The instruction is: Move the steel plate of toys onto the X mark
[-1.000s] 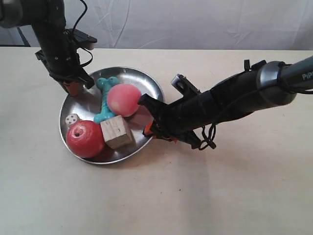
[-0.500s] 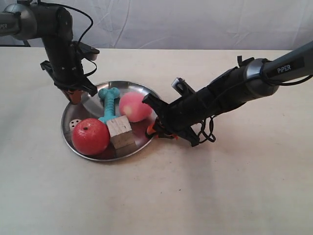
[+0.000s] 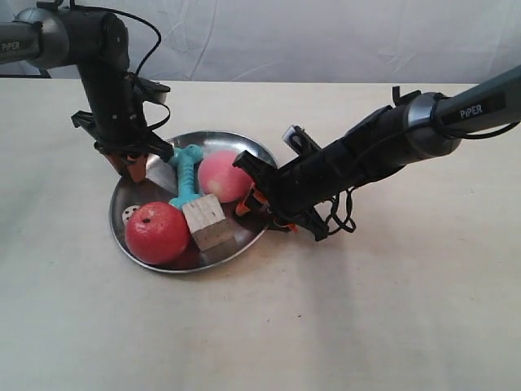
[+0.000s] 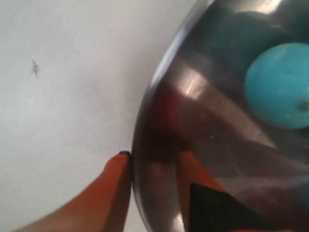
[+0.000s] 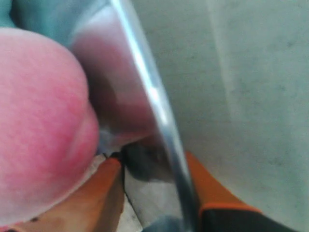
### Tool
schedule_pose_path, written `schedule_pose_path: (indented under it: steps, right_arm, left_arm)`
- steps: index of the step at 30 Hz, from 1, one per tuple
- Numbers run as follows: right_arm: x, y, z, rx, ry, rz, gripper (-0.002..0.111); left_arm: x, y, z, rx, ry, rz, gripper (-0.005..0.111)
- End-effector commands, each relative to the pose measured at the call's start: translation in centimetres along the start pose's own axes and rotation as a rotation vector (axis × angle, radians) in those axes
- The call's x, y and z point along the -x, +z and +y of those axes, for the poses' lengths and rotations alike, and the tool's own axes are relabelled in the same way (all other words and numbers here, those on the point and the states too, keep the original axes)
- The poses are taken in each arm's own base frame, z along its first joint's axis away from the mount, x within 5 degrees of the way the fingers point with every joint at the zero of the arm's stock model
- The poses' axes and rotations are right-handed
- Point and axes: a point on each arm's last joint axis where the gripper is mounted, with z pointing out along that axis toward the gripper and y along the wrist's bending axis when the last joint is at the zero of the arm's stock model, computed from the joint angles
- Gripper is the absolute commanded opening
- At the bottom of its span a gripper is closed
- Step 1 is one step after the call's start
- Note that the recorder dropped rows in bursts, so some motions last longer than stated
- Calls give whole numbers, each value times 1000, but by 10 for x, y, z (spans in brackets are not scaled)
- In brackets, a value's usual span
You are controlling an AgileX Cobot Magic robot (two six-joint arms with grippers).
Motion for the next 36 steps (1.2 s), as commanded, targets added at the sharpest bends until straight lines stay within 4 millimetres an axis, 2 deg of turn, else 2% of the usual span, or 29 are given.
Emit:
schedule_pose_path:
  steps: [1, 8, 20, 23, 27, 30, 33, 36]
  right_arm:
    - [1, 7, -10, -68, -8, -22, 38]
    - [0, 7, -15, -118, -49, -7, 38]
    - [-1, 6, -20, -176, -86, 8, 38]
    - [3, 0, -23, -204, -94, 5, 38]
    - [16, -24, -27, -237, -102, -21, 38]
    - [26, -52, -28, -264, -127, -48, 35]
    - [31, -81, -26, -319, -201, -70, 28]
    - [25, -109, -17, -388, -297, -98, 12]
  left_arm:
    - [1, -5, -28, -144, -31, 9, 40]
    - [-1, -7, -19, -63, -59, 22, 41]
    - [-9, -31, 10, -45, -123, -32, 41]
    - [-9, -35, 12, -29, -120, -38, 41]
    - [-11, -43, 16, 17, -116, -47, 40]
    - [-16, -61, 24, 48, -142, -82, 34]
    - [-26, -93, 34, 72, -165, -149, 19]
    - [-39, -128, 41, 90, -194, -228, 1]
